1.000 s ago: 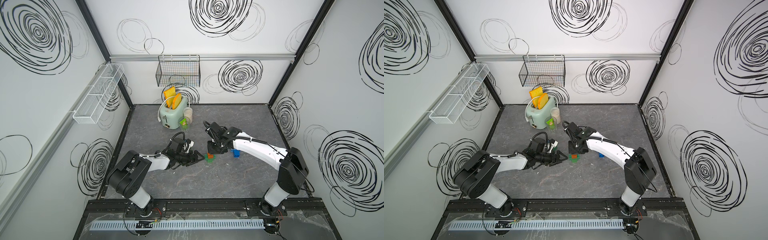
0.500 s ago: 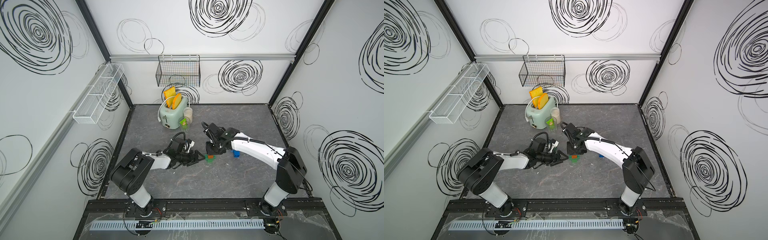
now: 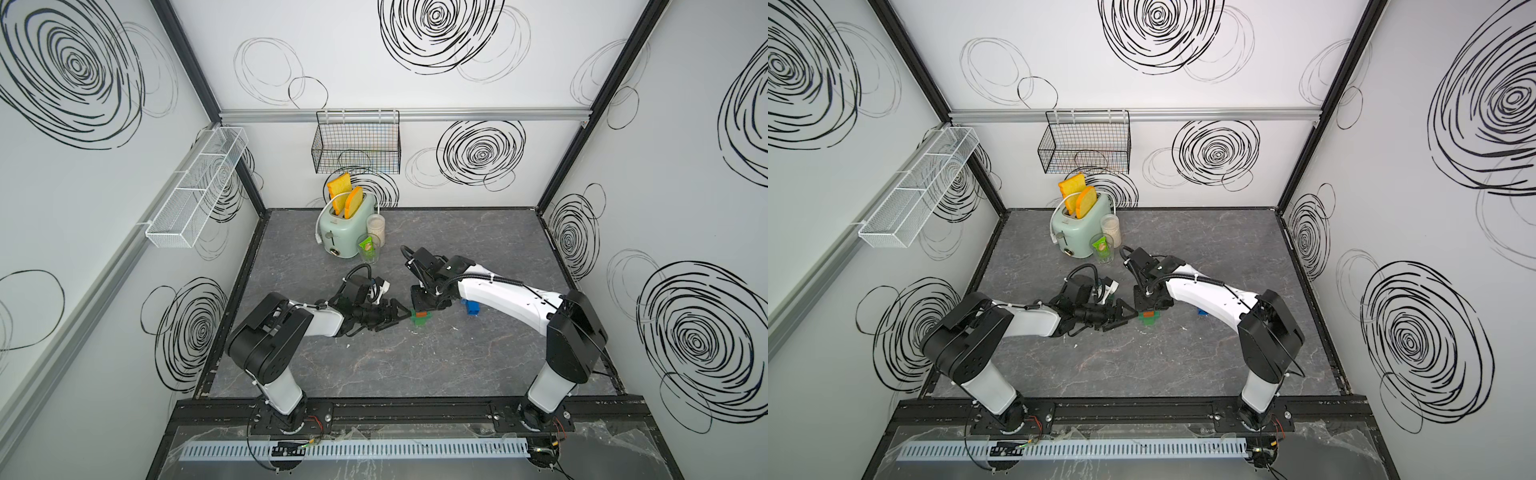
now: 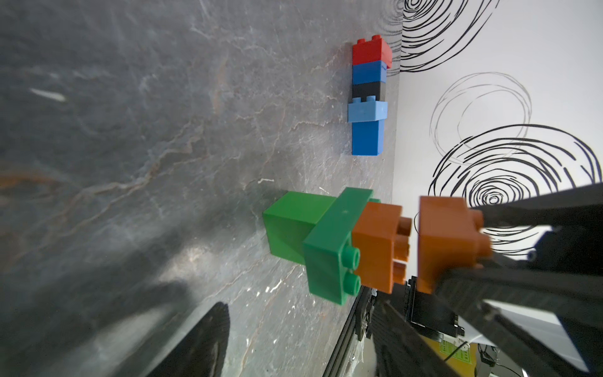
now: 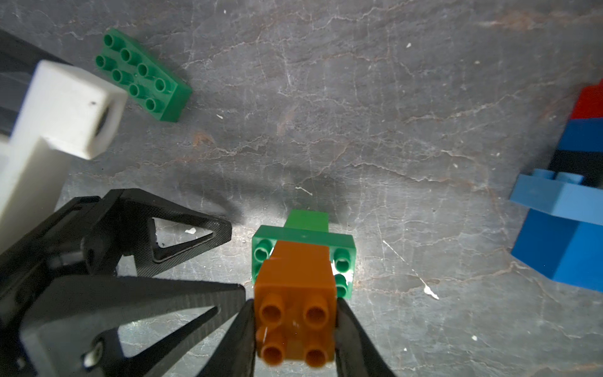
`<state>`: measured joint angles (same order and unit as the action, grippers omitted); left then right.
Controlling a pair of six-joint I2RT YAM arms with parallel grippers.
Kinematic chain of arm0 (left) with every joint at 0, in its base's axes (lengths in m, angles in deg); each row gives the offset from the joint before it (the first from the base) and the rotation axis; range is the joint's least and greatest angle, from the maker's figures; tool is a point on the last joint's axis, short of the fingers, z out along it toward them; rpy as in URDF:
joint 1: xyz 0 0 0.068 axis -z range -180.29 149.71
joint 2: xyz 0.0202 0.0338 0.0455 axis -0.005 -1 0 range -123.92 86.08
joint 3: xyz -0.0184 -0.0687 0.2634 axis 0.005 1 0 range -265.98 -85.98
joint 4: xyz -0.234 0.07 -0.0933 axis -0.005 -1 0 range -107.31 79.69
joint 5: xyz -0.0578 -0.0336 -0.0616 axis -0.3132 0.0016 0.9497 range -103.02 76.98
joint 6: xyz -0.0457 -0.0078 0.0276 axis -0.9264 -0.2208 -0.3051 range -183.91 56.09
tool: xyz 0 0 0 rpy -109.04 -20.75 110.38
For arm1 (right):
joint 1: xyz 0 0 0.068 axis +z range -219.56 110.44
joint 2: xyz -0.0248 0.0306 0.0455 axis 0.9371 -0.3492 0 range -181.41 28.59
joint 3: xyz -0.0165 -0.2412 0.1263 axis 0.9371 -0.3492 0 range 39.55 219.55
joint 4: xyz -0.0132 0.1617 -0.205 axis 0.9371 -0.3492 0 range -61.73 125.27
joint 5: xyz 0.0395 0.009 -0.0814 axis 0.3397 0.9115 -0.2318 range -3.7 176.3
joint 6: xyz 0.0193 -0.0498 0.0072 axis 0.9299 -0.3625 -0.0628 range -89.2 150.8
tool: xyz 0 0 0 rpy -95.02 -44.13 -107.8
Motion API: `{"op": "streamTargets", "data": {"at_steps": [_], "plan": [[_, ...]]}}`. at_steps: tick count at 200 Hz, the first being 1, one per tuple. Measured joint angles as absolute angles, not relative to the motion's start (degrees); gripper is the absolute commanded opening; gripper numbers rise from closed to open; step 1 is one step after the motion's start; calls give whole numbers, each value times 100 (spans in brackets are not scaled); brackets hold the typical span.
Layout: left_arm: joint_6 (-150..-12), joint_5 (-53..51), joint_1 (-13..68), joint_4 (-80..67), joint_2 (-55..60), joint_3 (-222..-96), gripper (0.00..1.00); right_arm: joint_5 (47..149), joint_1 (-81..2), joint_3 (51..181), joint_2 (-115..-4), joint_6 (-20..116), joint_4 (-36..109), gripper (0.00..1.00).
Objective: Assemble the letter f with lego
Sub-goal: Assemble the lego brick with the lego brick.
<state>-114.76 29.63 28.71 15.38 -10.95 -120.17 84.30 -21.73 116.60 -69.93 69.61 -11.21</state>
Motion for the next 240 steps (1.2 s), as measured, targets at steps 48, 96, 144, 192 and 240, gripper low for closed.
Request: {"op": "streamTargets", "data": {"at_steps": [48,96,144,192,240], "plan": [[-11504,2965,2871,1560,-1115,-12019,73,8432,-2173,11660,-7061,6885,-1121,38],[-11520,2965,2869,1563,-1176,-12019,72,8428,-2175,11673,-7061,6863,-1136,40],[-11520,2965,2869,1563,-1178,-12021,72,8371,-2175,11778,-7061,6841,-1228,39],[-11520,2965,2853,1563,-1178,-12021,72,8351,-2175,11853,-7063,6771,-1259,36],[-11520,2965,2853,1563,-1178,-12021,72,8323,-2173,11853,-7069,6745,-1292,33]]}}
